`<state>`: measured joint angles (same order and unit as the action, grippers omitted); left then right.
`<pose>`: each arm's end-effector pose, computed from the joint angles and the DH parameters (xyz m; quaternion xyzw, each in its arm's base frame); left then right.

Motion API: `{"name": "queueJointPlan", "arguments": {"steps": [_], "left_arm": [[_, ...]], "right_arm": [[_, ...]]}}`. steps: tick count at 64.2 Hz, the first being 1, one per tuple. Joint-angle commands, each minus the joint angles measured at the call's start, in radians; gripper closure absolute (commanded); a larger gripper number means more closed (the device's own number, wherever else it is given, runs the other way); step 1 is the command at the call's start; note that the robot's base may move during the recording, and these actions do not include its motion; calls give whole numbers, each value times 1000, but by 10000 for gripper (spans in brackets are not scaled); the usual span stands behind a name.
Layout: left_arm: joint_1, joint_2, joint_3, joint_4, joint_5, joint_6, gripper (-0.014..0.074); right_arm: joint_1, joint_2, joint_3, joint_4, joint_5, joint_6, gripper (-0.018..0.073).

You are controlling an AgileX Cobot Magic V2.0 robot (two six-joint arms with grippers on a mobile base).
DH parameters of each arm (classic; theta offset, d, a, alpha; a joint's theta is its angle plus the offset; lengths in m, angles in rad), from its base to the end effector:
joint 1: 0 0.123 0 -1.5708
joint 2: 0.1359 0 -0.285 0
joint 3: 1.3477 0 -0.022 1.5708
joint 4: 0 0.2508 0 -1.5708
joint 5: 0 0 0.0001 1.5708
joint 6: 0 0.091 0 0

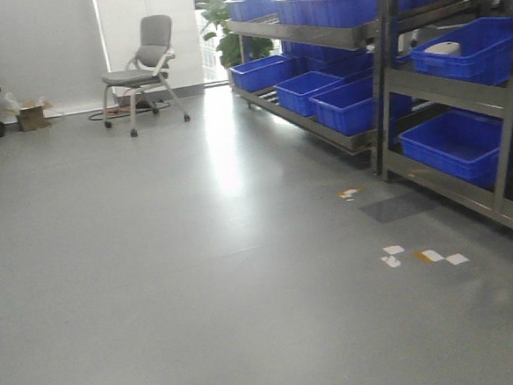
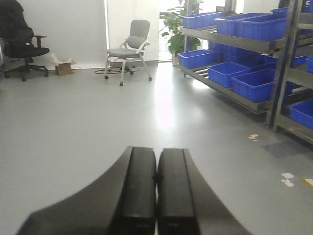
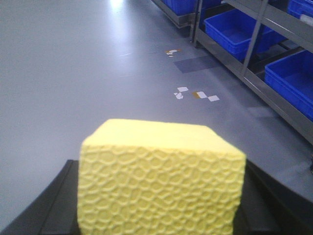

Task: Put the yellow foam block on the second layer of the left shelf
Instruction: 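Drive the base down the aisle toward the bin shelf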

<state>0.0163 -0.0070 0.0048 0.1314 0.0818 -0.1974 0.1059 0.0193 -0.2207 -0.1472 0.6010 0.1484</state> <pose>0.0562 0.0019 0.2046 -0.0329 0.7034 -0.0140 0.7099 0.0396 -0.0034 0.2320 -0.0074 0.8067 0.0057 0.5910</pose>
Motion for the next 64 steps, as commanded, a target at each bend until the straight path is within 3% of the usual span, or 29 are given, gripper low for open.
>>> {"name": "queueJointPlan", "arguments": {"steps": [1, 64], "left_arm": [[1, 8, 26, -2, -88, -4, 460], [1, 8, 26, -2, -88, -4, 460]], "right_arm": [[1, 22, -27, -16, -93, -5, 282], [1, 22, -27, -16, -93, -5, 282]]}}
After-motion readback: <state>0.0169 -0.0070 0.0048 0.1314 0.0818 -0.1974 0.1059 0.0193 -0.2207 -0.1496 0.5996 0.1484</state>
